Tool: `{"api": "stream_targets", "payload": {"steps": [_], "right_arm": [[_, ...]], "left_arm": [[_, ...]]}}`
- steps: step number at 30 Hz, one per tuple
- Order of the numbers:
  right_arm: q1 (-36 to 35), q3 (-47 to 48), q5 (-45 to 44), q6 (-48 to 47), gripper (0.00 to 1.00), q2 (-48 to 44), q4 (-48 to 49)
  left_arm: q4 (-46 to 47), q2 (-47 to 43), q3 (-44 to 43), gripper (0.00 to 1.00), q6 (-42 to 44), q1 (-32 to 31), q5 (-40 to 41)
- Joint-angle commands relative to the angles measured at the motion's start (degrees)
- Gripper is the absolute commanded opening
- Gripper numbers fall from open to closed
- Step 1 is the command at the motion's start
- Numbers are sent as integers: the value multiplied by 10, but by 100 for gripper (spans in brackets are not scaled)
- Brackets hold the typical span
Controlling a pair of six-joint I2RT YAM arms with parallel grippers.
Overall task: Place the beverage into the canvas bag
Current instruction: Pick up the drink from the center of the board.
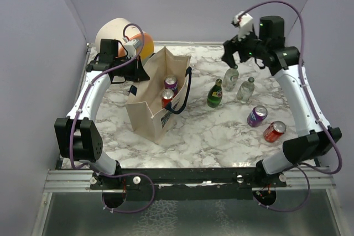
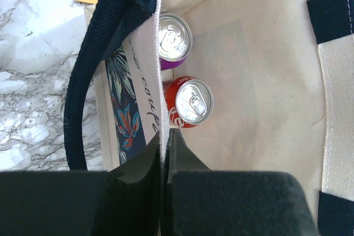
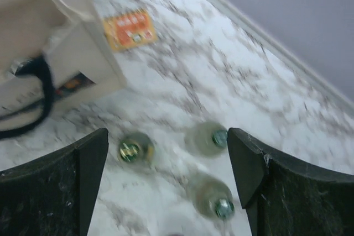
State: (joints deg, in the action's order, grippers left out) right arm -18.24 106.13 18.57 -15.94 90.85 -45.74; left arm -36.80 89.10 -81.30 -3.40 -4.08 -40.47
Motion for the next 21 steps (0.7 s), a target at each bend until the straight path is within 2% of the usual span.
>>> {"api": "stream_targets", "payload": {"steps": [1, 3, 10, 16, 21], "right_arm": [[118, -106, -42, -52, 87, -99, -55], [154, -152, -59, -73, 86, -138, -83], [208, -299, -107, -123, 86, -257, -169], [274, -355, -92, -170, 86, -272, -245], [334, -398, -79, -223, 87, -261, -265]], "left_arm": [[29, -16, -14, 0, -1, 5, 12], [29, -18, -13, 0, 0, 5, 12], [31, -23, -1, 0, -5, 5, 8], [34, -29, 12, 0, -9, 4, 1], [35, -29, 12, 0, -11, 4, -1]]}}
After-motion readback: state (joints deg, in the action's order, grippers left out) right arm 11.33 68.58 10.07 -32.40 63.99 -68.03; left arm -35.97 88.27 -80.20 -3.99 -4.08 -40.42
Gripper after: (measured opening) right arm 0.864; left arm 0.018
